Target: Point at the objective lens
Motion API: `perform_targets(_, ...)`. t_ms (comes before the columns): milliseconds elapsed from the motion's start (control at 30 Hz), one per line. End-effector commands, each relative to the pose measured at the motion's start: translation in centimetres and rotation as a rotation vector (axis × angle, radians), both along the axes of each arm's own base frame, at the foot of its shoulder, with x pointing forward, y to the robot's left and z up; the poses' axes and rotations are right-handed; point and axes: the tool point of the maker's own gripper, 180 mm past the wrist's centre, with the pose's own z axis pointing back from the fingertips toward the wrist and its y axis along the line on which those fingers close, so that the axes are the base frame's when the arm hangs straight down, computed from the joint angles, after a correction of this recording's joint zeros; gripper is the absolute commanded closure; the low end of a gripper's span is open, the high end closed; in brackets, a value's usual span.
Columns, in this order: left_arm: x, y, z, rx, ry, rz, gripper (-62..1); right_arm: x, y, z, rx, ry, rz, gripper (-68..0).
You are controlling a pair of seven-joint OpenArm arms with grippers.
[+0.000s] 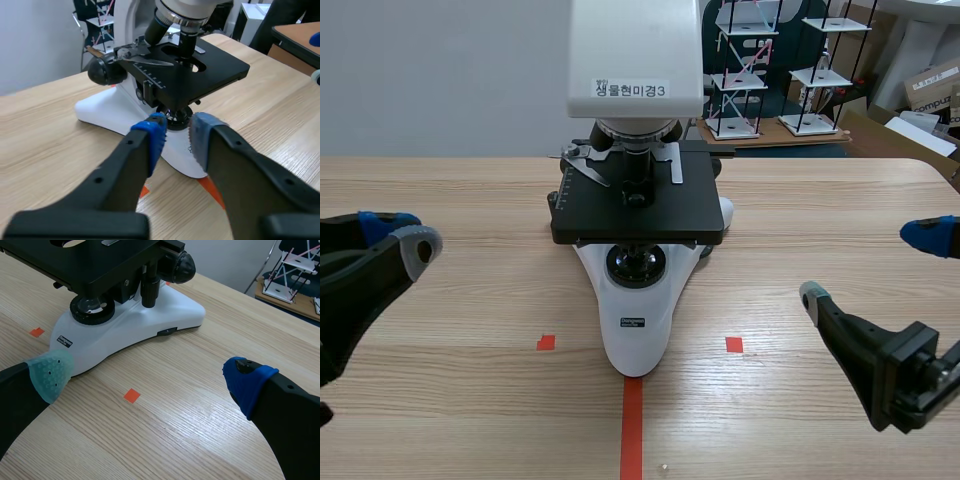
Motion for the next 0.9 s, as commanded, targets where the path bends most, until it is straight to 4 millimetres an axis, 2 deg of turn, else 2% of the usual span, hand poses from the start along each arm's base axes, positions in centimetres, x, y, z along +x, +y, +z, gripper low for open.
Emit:
perform_targets(0, 0.0, -0.3, 1.6, -0.018, -0.054, -0.030, -8.3, 0.3, 0.3, 1.1, 0.013, -0.035, 0.011, -66.7)
perform_targets(67, 0.0, -0.5, 2.0, -0.007, -0.073, -0.061, -4.2, 0.3, 0.3, 1.1, 0.013, -0.035, 0.011, -66.7)
perform_targets(300, 0.7, -1.4, 2.3, 0.058, -0.098, -0.139, -3.7, 0.3, 0.3, 1.0, 0.009, -0.032, 0.012, -66.7)
perform_targets(433, 1.6, -1.8, 1.2, 0.074, -0.077, -0.151, -3.6, 0.3, 0.3, 1.0, 0.008, -0.032, 0.012, -66.7)
perform_targets(600, 2.6, -1.7, -1.1, 0.079, -0.031, -0.152, -3.6, 0.3, 0.3, 1.0, 0.009, -0.032, 0.012, -66.7)
perform_targets(867, 4.3, -2.6, -1.9, 0.080, -0.043, -0.179, -2.9, 0.2, 0.3, 1.0, 0.008, -0.031, 0.012, -66.7)
